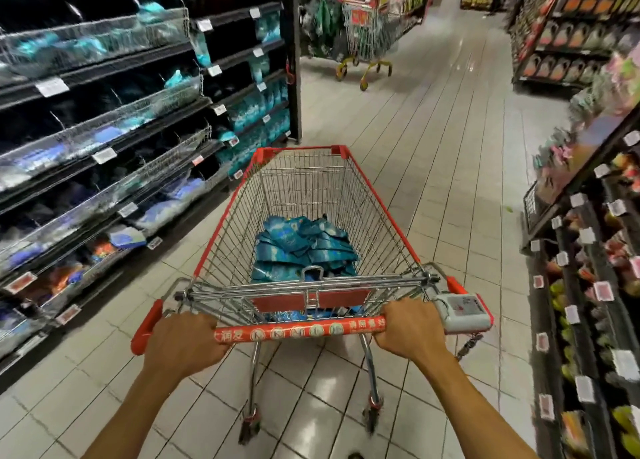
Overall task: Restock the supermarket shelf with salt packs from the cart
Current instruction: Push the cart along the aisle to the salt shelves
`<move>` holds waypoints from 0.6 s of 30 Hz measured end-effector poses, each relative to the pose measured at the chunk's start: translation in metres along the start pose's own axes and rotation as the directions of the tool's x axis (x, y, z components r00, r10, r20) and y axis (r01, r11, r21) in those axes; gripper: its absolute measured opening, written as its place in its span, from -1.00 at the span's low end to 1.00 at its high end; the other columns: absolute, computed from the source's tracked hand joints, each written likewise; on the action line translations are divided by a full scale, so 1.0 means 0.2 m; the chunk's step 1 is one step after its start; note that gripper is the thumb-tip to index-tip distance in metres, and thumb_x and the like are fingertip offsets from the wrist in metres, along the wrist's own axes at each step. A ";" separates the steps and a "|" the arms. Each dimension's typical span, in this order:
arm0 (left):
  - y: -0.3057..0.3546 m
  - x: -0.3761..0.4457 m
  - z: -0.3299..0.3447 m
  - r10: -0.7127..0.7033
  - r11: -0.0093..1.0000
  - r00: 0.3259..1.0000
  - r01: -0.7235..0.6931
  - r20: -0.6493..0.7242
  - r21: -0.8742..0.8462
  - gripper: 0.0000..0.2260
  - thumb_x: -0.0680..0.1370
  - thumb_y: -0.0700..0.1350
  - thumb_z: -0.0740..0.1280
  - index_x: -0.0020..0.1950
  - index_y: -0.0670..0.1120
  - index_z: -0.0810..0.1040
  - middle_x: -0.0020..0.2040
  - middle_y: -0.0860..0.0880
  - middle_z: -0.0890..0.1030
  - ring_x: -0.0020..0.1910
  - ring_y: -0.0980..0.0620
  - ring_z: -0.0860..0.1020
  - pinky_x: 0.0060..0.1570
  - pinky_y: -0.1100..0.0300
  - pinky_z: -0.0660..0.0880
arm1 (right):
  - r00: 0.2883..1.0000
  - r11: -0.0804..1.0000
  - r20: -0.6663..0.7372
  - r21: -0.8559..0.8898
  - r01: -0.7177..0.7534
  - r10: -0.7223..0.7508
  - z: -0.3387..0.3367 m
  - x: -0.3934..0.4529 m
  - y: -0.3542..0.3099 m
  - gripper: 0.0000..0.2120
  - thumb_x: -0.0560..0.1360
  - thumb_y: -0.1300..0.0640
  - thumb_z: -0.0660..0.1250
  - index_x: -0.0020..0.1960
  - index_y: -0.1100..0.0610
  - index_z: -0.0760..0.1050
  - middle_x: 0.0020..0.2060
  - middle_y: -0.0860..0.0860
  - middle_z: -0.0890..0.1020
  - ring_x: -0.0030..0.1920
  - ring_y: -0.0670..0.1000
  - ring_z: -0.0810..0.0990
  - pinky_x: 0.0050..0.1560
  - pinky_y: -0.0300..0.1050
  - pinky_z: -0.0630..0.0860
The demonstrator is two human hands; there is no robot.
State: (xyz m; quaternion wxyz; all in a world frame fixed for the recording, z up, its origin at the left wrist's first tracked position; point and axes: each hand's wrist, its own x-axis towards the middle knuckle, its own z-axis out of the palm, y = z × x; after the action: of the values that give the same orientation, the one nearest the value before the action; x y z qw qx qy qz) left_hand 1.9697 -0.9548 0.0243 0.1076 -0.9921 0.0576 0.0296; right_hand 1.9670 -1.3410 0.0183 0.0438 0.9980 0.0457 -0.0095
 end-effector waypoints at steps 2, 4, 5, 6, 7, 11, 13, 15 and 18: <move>0.05 0.18 -0.03 -0.025 1.000 1.000 0.025 -0.011 -0.006 -0.48 0.41 0.45 0.14 -0.42 0.03 0.43 -0.53 0.11 0.45 -0.55 0.23 0.42 -0.53 0.30 0.21 | 1.000 1.000 -0.008 0.011 0.023 -0.023 0.00 0.19 0.09 -0.72 0.26 -0.22 0.26 -0.43 -0.04 0.34 -0.53 -0.10 0.44 -0.48 -0.04 0.45 -0.36 -0.21 0.37; 0.10 0.35 -0.06 -0.043 0.999 0.999 0.043 -0.016 -0.012 -0.49 0.40 0.44 0.13 -0.43 0.02 0.41 -0.54 0.11 0.42 -0.54 0.23 0.38 -0.51 0.28 0.21 | 0.999 0.999 -0.006 0.025 0.049 -0.048 -0.01 0.37 0.18 -0.71 0.29 -0.25 0.27 -0.39 -0.04 0.38 -0.51 -0.12 0.44 -0.46 -0.06 0.46 -0.34 -0.21 0.39; 0.12 0.44 -0.07 -0.052 0.999 0.998 0.052 -0.022 -0.005 -0.50 0.39 0.43 0.11 -0.42 0.02 0.40 -0.53 0.12 0.40 -0.54 0.23 0.35 -0.51 0.28 0.20 | 0.998 0.998 -0.007 0.033 0.060 -0.060 -0.01 0.46 0.21 -0.71 0.30 -0.25 0.28 -0.37 -0.04 0.40 -0.50 -0.12 0.46 -0.45 -0.06 0.46 -0.34 -0.22 0.39; 0.14 0.53 -0.09 -0.061 0.998 0.998 0.061 -0.025 0.002 -0.50 0.39 0.43 0.09 -0.40 0.02 0.40 -0.53 0.13 0.36 -0.54 0.23 0.30 -0.51 0.28 0.17 | 0.998 0.997 -0.007 0.037 0.067 -0.067 -0.01 0.56 0.25 -0.73 0.29 -0.23 0.29 -0.37 -0.04 0.41 -0.50 -0.11 0.48 -0.46 -0.06 0.47 -0.36 -0.23 0.37; 0.16 0.62 -0.11 -0.065 0.998 0.998 0.065 -0.022 0.005 -0.51 0.38 0.43 0.07 -0.39 0.03 0.40 -0.52 0.14 0.34 -0.54 0.23 0.28 -0.52 0.28 0.15 | 0.998 0.997 -0.005 0.037 0.070 -0.070 -0.01 0.65 0.29 -0.74 0.29 -0.22 0.28 -0.36 -0.04 0.43 -0.50 -0.10 0.51 -0.46 -0.05 0.48 -0.37 -0.23 0.36; 0.20 0.97 -0.16 -0.066 0.998 0.998 0.066 0.005 -0.004 -0.52 0.37 0.43 0.03 -0.39 0.05 0.40 -0.50 0.14 0.38 -0.51 0.22 0.36 -0.50 0.27 0.24 | 0.997 0.997 0.001 0.009 0.082 -0.082 -0.02 1.01 0.40 -0.77 0.26 -0.20 0.30 -0.33 -0.04 0.51 -0.52 -0.11 0.45 -0.49 -0.06 0.44 -0.40 -0.23 0.33; 0.21 1.16 -0.16 -0.079 0.997 0.997 0.079 0.017 -0.002 -0.52 0.36 0.42 0.07 -0.35 0.04 0.44 -0.49 0.13 0.43 -0.51 0.24 0.38 -0.50 0.28 0.23 | 0.996 0.996 -0.007 -0.002 0.090 -0.090 -0.02 1.19 0.45 -0.77 0.26 -0.21 0.32 -0.31 -0.06 0.53 -0.51 -0.12 0.49 -0.48 -0.07 0.49 -0.42 -0.24 0.32; 0.21 1.34 -0.17 -0.091 0.996 0.996 0.091 0.015 0.007 -0.53 0.36 0.42 0.10 -0.34 0.04 0.47 -0.49 0.12 0.44 -0.51 0.24 0.37 -0.50 0.28 0.20 | 0.995 0.995 -0.014 -0.011 0.097 -0.097 0.00 1.37 0.50 -0.75 0.26 -0.23 0.32 -0.30 -0.06 0.54 -0.50 -0.13 0.51 -0.47 -0.09 0.53 -0.44 -0.24 0.33; 0.22 1.63 -0.16 -0.099 0.995 0.995 0.099 0.007 0.010 -0.51 0.36 0.45 0.09 -0.35 0.05 0.46 -0.48 0.13 0.44 -0.48 0.23 0.39 -0.44 0.26 0.32 | 0.994 0.995 -0.045 0.005 0.098 -0.097 0.02 1.65 0.57 -0.67 0.29 -0.31 0.18 -0.37 -0.06 0.46 -0.54 -0.14 0.41 -0.50 -0.08 0.53 -0.45 -0.23 0.42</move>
State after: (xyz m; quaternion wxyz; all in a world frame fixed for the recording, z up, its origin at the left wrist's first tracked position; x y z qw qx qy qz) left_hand 2.2887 -1.0394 0.0237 0.1137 -0.9931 0.0082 0.0275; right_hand 2.3053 -1.4246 0.0170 0.0388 0.9946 0.0953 0.0107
